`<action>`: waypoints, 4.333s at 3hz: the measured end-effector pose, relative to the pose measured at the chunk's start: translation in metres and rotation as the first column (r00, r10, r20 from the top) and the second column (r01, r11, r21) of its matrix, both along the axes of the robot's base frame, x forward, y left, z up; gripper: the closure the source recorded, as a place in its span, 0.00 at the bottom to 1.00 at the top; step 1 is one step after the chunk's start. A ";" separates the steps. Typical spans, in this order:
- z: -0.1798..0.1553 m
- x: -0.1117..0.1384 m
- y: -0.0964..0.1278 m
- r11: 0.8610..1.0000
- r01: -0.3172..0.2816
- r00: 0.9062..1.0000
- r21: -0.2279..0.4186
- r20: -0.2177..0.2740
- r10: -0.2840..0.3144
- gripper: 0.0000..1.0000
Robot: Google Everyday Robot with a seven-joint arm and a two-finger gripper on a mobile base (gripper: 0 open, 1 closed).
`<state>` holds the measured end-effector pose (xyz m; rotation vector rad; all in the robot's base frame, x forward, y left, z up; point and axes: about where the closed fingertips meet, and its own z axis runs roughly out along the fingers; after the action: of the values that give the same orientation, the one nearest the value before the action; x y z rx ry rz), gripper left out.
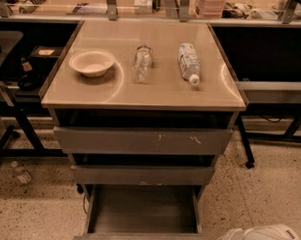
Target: Close bottom drawer
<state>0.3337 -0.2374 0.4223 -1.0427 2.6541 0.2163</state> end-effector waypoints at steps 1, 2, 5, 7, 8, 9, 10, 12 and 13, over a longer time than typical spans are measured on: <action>-0.046 0.007 0.002 0.999 0.027 0.999 0.029 -0.026 -0.026 1.00; -0.046 0.007 0.002 0.999 0.027 0.999 0.029 -0.026 -0.026 1.00; -0.150 0.002 0.007 0.997 0.052 0.997 0.055 -0.066 -0.048 1.00; -0.187 -0.001 0.027 0.992 0.064 0.995 0.104 -0.084 -0.055 1.00; -0.193 0.000 0.028 0.991 0.078 0.994 0.105 -0.082 -0.070 1.00; -0.207 0.022 0.036 0.983 0.125 0.992 0.132 -0.035 -0.121 1.00; -0.216 0.046 0.043 0.975 0.158 0.987 0.159 0.009 -0.161 1.00; -0.226 0.067 0.050 0.965 0.184 0.980 0.186 0.037 -0.195 1.00; -0.238 0.082 0.055 0.961 0.186 0.978 0.207 0.054 -0.201 1.00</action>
Offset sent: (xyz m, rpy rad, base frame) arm 0.0093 -0.0001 -0.0314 0.0187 0.0102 -0.0202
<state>0.4157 -0.1820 0.1845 -0.7093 2.5807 0.3875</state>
